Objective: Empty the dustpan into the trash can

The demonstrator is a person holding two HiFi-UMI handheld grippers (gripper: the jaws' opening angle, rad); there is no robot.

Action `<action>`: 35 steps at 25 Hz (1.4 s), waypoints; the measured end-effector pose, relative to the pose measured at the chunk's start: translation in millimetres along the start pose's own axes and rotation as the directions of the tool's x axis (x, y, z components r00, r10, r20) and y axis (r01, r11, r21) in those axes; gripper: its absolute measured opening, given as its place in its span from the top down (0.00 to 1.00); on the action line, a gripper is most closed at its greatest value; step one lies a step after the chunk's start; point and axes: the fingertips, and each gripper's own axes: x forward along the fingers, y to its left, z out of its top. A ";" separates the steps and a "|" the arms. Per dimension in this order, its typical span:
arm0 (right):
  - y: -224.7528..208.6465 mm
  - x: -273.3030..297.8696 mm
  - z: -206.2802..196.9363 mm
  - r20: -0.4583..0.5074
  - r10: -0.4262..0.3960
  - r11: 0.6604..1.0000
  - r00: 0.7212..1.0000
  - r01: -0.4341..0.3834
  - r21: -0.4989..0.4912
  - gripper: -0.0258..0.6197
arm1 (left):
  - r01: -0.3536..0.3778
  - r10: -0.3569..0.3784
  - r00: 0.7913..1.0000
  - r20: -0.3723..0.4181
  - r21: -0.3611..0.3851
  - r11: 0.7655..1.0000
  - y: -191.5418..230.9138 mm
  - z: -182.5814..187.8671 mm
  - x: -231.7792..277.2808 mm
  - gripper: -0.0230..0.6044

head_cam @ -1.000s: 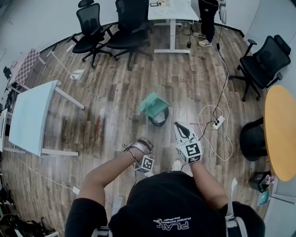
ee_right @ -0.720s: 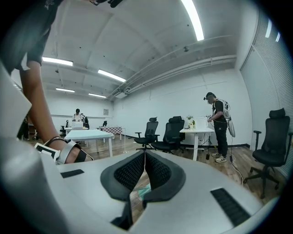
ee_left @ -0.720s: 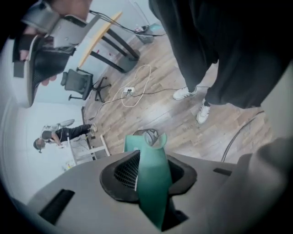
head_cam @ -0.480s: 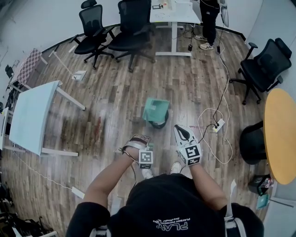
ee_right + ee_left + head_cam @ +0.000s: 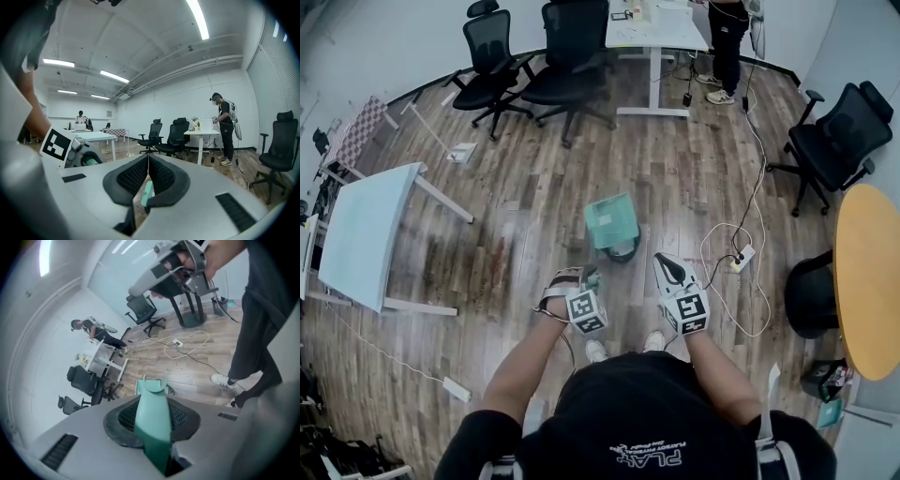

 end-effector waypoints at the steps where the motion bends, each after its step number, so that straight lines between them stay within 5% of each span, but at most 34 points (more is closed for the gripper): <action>1: 1.0 0.9 0.0 0.000 0.005 1.000 1.000 -0.005 0.000 0.92 | -0.010 0.010 1.000 0.005 -0.036 0.999 4.9 -0.1 -1.2 0.81; 5: 7.0 6.7 3.3 0.003 0.034 0.999 0.999 -0.034 -0.007 0.92 | -0.042 0.044 0.999 0.008 -0.174 0.984 25.4 -6.3 -4.1 0.81; 7: 6.8 8.8 3.3 0.002 0.046 0.999 0.999 -0.046 -0.010 0.92 | -0.046 0.052 0.999 0.015 -0.285 0.958 35.5 -10.5 -3.7 0.81; 12: -0.1 7.6 -2.3 -0.003 0.056 0.998 0.998 -0.056 -0.005 0.92 | -0.032 0.063 0.997 0.035 -0.560 0.828 49.5 -19.9 -9.0 0.80; 16: -4.4 10.2 -2.3 -0.001 0.063 0.998 0.998 -0.063 0.000 0.92 | -0.030 0.091 0.995 0.050 -0.698 0.715 59.6 -19.0 -15.7 0.80; 29: -16.5 13.9 -9.9 0.001 0.114 0.993 0.994 -0.114 0.018 0.92 | -0.128 0.249 0.968 -0.018 -0.892 0.434 86.5 -36.1 -46.1 0.80; 35: -15.4 28.6 -8.2 -0.004 0.130 0.991 0.991 -0.130 0.020 0.92 | -0.190 0.288 0.955 -0.070 -0.889 0.416 106.9 -57.2 -45.2 0.80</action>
